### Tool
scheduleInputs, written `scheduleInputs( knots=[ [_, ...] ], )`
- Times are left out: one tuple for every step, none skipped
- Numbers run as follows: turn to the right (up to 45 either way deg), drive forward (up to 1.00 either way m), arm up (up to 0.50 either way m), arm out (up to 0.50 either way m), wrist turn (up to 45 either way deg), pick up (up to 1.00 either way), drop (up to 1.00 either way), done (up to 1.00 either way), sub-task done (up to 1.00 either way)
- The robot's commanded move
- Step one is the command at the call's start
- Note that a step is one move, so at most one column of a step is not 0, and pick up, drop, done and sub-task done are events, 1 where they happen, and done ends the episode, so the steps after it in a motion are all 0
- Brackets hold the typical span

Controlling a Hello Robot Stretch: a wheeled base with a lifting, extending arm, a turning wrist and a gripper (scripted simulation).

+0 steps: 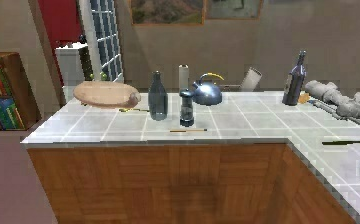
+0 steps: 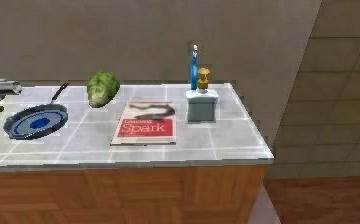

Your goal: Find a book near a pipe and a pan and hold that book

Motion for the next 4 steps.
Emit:
scheduleInputs(
  knots=[
    [0.0,0.0,0.5,0.0,0.0,0.0,0.0,0.0,0.0],
    [0.0,0.0,0.38,0.0,0.0,0.0,0.0,0.0,0.0],
    [0.0,0.0,0.0,0.28,0.0,0.0,0.0,0.0,0.0],
    [0.0,0.0,0.0,0.0,45.0,0.0,0.0,0.0,0.0]
  ],
)
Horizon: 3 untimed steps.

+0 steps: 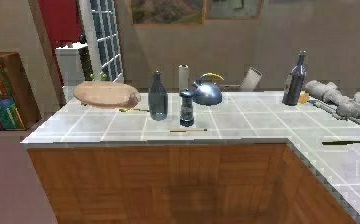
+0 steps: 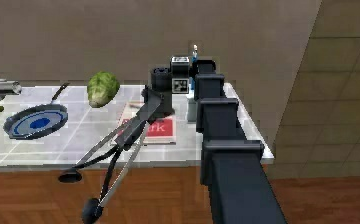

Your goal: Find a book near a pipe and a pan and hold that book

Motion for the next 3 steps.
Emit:
scheduleInputs(
  knots=[
    [0.0,0.0,0.0,0.0,45.0,0.0,0.0,0.0,0.0],
    [0.0,0.0,0.0,0.0,45.0,0.0,0.0,0.0,0.0],
    [0.0,0.0,0.0,0.0,30.0,0.0,0.0,0.0,0.0]
  ],
)
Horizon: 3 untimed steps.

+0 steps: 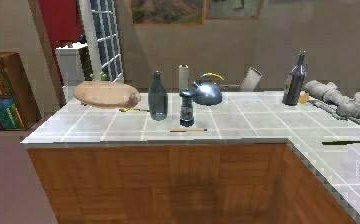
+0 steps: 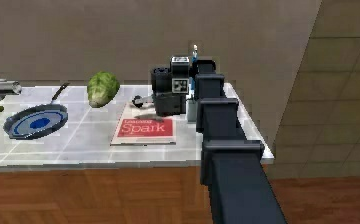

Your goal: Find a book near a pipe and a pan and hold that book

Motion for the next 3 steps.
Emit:
scheduleInputs(
  knots=[
    [0.0,0.0,-0.16,0.0,0.0,0.0,0.0,0.0,0.0],
    [0.0,0.0,0.0,0.0,0.0,1.0,0.0,0.0,0.0],
    [0.0,0.0,0.1,0.0,0.0,0.0,0.0,0.0,0.0]
  ],
)
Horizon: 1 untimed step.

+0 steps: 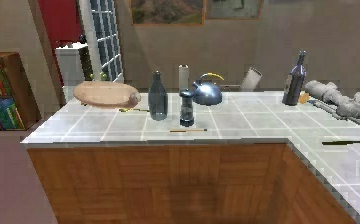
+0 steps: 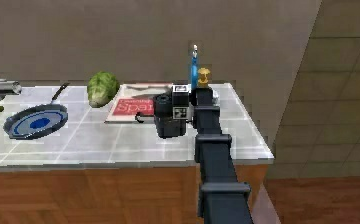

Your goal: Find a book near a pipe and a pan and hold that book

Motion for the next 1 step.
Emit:
scheduleInputs(
  knots=[
    [0.0,0.0,0.0,0.0,0.0,0.0,0.0,1.0,0.0]
  ],
)
